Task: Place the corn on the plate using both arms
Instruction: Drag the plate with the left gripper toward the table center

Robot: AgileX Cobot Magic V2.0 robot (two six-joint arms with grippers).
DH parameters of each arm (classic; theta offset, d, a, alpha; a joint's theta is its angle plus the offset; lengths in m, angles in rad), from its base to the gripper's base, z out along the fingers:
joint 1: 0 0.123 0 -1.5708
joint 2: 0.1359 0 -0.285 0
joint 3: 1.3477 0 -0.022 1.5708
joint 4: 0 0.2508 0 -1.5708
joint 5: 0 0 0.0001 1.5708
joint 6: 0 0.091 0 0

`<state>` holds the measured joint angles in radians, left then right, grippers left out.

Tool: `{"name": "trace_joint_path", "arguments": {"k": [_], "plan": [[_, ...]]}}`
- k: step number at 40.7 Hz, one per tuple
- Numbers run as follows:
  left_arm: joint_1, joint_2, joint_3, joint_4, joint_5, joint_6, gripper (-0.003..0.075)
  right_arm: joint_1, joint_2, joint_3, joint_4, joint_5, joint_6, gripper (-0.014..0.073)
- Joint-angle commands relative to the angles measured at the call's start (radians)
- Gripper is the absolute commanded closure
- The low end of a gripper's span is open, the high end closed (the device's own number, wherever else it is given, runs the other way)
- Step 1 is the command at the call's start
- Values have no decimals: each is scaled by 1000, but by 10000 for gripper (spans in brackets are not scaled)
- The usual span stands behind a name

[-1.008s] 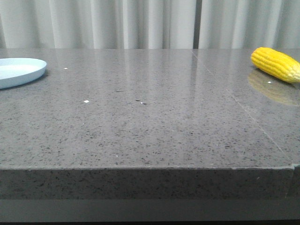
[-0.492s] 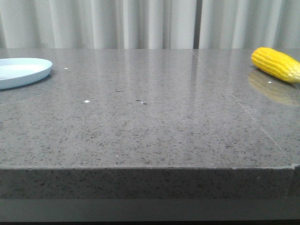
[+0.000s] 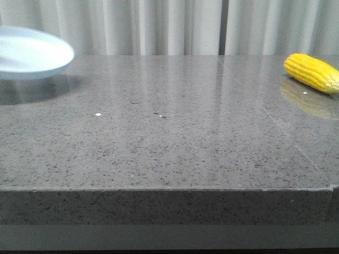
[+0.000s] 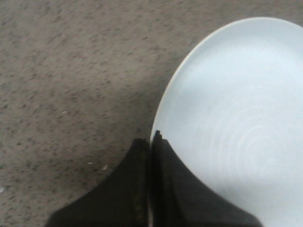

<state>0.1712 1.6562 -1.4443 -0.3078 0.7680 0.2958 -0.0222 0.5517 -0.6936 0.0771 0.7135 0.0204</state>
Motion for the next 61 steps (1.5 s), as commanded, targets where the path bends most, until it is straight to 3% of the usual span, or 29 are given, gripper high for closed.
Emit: {"name": "trace_joint_path", "arguments": {"k": [1, 22, 51, 56, 61], "plan": [[-64, -88, -32, -44, -20, 14, 741, -2, 9, -26, -2, -66, -6, 3], [-372, -86, -32, -181, -27, 15, 741, -2, 9, -26, -2, -66, -6, 3], [-413, 131, -32, -236, -52, 15, 738, -2, 9, -26, -2, -66, -6, 3], [-413, 140, -32, -236, -52, 15, 647, -2, 9, -26, -2, -66, -6, 3], [-413, 140, -32, -236, -52, 15, 432, -2, 9, -26, -2, -66, -6, 3]]}}
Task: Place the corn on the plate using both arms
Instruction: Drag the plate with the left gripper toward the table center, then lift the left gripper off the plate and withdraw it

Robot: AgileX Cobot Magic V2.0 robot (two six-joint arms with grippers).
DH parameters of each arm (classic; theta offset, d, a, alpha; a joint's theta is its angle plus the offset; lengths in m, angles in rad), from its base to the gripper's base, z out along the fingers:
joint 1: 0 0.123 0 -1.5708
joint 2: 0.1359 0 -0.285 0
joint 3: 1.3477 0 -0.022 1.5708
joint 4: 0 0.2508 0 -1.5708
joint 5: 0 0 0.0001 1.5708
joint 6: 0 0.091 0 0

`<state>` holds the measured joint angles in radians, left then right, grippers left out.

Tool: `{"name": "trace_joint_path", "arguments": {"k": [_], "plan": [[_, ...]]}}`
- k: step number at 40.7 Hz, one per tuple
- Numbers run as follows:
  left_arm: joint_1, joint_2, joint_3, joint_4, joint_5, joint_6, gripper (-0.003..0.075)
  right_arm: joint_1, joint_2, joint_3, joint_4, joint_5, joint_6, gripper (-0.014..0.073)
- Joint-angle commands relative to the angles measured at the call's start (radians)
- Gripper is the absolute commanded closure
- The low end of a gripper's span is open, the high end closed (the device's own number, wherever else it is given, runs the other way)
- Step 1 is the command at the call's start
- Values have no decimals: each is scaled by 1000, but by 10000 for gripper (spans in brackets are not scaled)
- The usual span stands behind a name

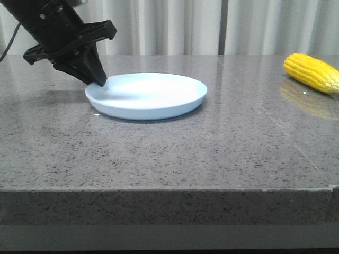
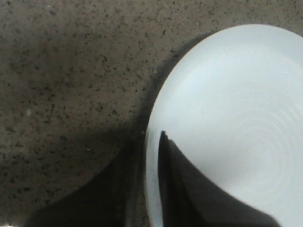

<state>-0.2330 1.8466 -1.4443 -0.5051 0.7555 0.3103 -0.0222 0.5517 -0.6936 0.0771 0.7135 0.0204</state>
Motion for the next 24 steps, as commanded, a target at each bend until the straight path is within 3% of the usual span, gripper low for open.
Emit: {"name": "trace_joint_path", "arguments": {"k": [1, 5, 7, 24], "plan": [[-9, -51, -32, -39, -40, 1, 391, -2, 9, -26, -2, -66, -6, 3], [-9, -55, -32, -37, -40, 1, 248, -2, 9, -26, -2, -66, -6, 3], [-9, -64, -32, -35, -38, 1, 222, -2, 9, -26, -2, -66, -6, 3], [-85, -348, -32, 155, 38, 3, 217, -2, 9, -26, -2, -66, -6, 3]]}}
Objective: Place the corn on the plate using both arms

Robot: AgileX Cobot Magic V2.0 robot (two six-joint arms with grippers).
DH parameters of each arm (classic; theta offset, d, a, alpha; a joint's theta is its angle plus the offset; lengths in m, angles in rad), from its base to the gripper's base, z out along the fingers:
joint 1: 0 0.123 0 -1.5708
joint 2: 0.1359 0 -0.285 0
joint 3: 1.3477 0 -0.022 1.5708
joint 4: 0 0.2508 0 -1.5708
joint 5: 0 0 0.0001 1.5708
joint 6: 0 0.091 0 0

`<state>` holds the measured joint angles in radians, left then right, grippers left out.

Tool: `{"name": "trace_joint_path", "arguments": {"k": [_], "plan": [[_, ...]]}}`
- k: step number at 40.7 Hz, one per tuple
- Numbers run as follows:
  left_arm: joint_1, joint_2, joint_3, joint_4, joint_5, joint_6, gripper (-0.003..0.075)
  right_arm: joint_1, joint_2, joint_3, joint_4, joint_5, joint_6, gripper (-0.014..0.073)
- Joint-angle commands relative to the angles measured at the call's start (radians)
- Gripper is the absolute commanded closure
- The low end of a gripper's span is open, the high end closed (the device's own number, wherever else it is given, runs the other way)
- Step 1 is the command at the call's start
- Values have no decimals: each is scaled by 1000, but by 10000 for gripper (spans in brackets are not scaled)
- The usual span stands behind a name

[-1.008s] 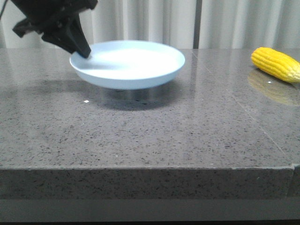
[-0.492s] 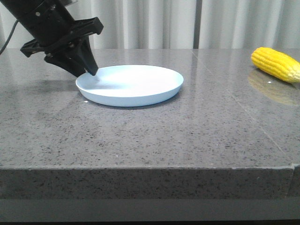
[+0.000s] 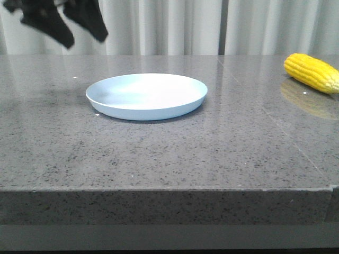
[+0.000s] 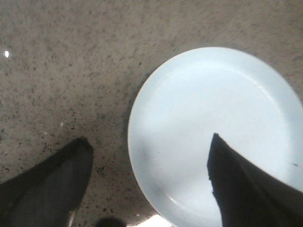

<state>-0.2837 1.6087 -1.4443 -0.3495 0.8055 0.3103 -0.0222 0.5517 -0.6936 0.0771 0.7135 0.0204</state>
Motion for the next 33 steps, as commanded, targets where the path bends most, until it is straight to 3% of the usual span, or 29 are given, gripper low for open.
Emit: {"name": "trace_joint_path", "arguments": {"k": [1, 9, 16, 23, 33], "plan": [[-51, -134, -32, 9, 0, 3, 217, -2, 9, -26, -2, -66, -6, 3], [-163, -293, -26, 97, 126, -46, 219, -2, 9, -26, -2, -66, -6, 3], [-230, -409, 26, 241, 204, -178, 308, -2, 9, -26, -2, -66, -6, 3], [-243, -550, 145, 308, 211, -230, 386, -2, 9, -26, -2, -66, -6, 3], [-243, -760, 326, 419, 216, -350, 388, -2, 9, -26, -2, -66, -6, 3]]}}
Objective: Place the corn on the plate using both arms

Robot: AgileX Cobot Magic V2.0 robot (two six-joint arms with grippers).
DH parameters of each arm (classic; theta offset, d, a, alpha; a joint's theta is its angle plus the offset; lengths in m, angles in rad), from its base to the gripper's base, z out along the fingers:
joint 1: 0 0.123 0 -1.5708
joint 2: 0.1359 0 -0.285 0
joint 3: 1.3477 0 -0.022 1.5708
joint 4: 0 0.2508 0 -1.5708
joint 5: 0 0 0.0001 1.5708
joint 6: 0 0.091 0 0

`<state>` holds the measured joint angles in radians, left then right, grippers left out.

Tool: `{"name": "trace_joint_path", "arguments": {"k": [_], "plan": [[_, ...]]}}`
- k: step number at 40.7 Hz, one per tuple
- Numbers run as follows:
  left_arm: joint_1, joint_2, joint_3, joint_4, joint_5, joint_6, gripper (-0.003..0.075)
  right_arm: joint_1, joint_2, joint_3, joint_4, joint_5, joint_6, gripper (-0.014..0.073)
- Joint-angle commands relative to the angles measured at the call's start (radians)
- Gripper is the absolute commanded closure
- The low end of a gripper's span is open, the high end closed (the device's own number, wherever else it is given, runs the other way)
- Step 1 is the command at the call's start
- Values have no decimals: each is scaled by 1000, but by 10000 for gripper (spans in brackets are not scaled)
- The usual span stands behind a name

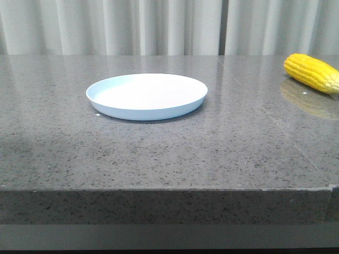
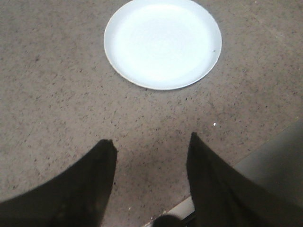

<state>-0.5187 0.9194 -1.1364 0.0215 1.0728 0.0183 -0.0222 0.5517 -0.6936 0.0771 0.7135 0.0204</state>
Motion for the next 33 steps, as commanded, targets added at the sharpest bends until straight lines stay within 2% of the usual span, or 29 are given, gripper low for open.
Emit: {"name": "trace_joint_path", "arguments": {"k": [1, 10, 33], "plan": [[-8, -82, 34, 60, -49, -64, 388, -2, 9, -26, -2, -66, -6, 3], [-8, -215, 109, 92, -51, -82, 388, -2, 9, -26, -2, -66, -6, 3], [-8, -229, 109, 92, -50, -82, 388, -2, 13, -36, -2, -68, -7, 3]]}}
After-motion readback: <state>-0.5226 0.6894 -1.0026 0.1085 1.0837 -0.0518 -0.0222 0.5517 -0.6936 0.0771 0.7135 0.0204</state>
